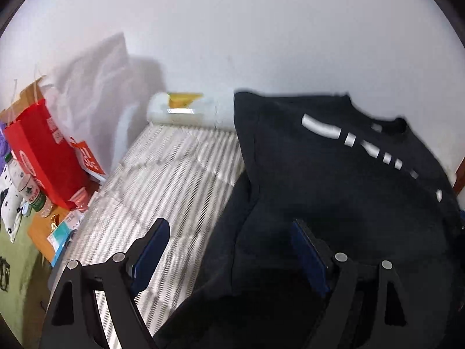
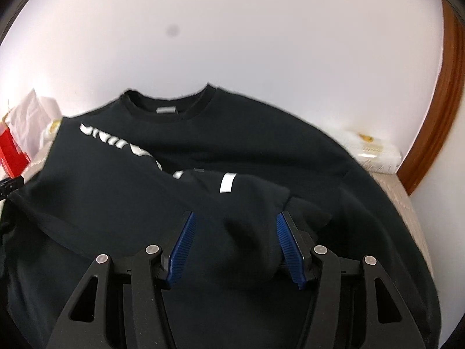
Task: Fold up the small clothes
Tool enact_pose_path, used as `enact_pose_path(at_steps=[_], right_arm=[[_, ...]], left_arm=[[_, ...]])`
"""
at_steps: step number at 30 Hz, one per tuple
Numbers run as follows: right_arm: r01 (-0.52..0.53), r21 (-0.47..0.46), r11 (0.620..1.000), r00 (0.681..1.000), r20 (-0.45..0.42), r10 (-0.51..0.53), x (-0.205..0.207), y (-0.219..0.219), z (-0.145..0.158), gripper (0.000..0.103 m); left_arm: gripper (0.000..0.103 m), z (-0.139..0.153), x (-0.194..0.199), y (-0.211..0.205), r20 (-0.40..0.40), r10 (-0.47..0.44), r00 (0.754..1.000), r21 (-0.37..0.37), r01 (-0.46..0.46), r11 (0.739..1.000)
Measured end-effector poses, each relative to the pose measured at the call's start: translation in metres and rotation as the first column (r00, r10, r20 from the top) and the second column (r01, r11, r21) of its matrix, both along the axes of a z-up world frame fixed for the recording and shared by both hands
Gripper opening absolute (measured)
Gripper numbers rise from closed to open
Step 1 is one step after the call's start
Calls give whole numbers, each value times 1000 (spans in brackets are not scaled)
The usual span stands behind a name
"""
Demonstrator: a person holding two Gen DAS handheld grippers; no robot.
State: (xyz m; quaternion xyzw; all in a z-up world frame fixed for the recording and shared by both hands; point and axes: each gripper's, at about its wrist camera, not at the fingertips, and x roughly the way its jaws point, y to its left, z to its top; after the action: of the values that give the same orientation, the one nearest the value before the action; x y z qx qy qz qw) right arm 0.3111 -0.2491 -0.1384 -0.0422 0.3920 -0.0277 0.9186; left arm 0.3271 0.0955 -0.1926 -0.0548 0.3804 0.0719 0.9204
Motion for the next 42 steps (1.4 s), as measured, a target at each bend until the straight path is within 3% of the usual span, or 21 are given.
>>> enact_pose_path(at_steps=[4,7,15,19,26,33,36,38,42], right_arm=[[43,-44,998,996,-78,-46,11,-5,-30,54],[75,-35,997,992,-101,-78,12,-14,-44,53],[93,-49,994,991,-96,-97,4,-13,-36,53],[117,3,993,990,-74,-116,-16,-27,-16,55],[238,4,971,971,3,-238,-90,-82,27,58],[411,-72,909,912,43,-409,-184,-161,59,63],[482,-82,873,876,50,-479,-219,-195,62,63],[536,-54,843,844,35,-534,-251,-220,55,63],[584,9,812,812,-14,-583,-295,-247,33,63]], left_arm=[[84,-26,3,-2,-75,-28,997,1,28,1000],[84,-26,-2,0,-80,-34,996,-15,33,999],[86,-25,-19,0,-93,-35,995,11,36,999],[86,-22,-30,0,-105,-34,994,25,37,999],[86,1,-54,-12,-72,-23,997,7,24,1000],[86,27,-70,-46,-13,-54,998,-22,53,998],[86,35,-75,-68,3,-74,997,-38,74,997],[86,39,-77,-80,9,-86,996,-36,87,996],[86,44,-82,-107,26,-121,992,-36,122,992]])
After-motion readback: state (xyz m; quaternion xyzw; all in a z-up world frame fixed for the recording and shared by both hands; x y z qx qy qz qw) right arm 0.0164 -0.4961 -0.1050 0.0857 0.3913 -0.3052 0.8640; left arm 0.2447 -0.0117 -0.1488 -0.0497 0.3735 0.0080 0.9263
